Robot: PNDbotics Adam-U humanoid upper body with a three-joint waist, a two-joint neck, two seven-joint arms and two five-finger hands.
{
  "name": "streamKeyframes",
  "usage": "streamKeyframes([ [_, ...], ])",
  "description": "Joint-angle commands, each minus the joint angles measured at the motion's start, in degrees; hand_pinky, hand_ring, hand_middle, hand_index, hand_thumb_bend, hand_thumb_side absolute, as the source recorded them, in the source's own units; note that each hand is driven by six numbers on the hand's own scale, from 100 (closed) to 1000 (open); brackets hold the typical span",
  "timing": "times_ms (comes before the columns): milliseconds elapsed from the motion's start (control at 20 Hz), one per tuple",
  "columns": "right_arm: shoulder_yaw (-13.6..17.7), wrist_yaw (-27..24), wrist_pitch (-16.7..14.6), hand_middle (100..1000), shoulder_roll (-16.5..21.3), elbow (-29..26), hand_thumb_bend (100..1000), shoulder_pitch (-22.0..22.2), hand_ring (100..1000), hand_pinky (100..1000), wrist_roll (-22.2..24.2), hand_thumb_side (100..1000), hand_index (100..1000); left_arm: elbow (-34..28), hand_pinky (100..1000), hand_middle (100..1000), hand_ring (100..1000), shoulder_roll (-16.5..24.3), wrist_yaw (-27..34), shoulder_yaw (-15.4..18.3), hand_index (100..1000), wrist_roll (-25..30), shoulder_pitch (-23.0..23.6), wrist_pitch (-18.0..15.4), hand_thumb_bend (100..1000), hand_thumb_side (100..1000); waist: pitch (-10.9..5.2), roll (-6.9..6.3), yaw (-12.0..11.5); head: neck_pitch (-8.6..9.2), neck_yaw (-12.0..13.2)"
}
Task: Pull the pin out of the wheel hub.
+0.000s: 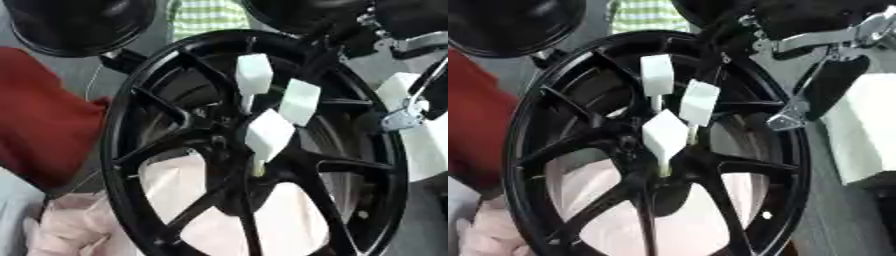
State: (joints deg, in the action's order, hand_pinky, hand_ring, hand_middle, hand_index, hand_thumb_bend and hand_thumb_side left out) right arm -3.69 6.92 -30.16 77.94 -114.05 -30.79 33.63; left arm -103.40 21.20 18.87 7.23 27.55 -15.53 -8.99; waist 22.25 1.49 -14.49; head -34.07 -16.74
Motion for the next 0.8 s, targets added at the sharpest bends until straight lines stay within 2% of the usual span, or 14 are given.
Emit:
streamKeyframes([
  [50,1.3,-1.7,-0.5,823,1.6,-0.5,306,-1.4,1000,972,0.3,499,886,-1.0,553,485,577,2.1,-0.1,0.2,710,0.2,-0.6,-0.1,100,753,-0.13,0.87,0.0,1.01,-0.1],
  [450,0.8,-3.0,-1.6,837,1.8,-0.5,295,-3.8,1000,968,3.5,534,896,-1.1,554,485,577,2.5,-0.1,-0.2,710,0.7,-1.4,0.0,100,753,0.29,1.28,0.2,1.52,-1.5],
  [800,0.5,-2.7,-2.3,847,1.9,-0.5,302,-3.9,1000,966,5.0,522,907,-1.2,554,484,575,2.6,-0.4,-0.2,710,0.8,-1.8,0.3,100,760,0.88,1.78,0.2,1.72,-2.3],
])
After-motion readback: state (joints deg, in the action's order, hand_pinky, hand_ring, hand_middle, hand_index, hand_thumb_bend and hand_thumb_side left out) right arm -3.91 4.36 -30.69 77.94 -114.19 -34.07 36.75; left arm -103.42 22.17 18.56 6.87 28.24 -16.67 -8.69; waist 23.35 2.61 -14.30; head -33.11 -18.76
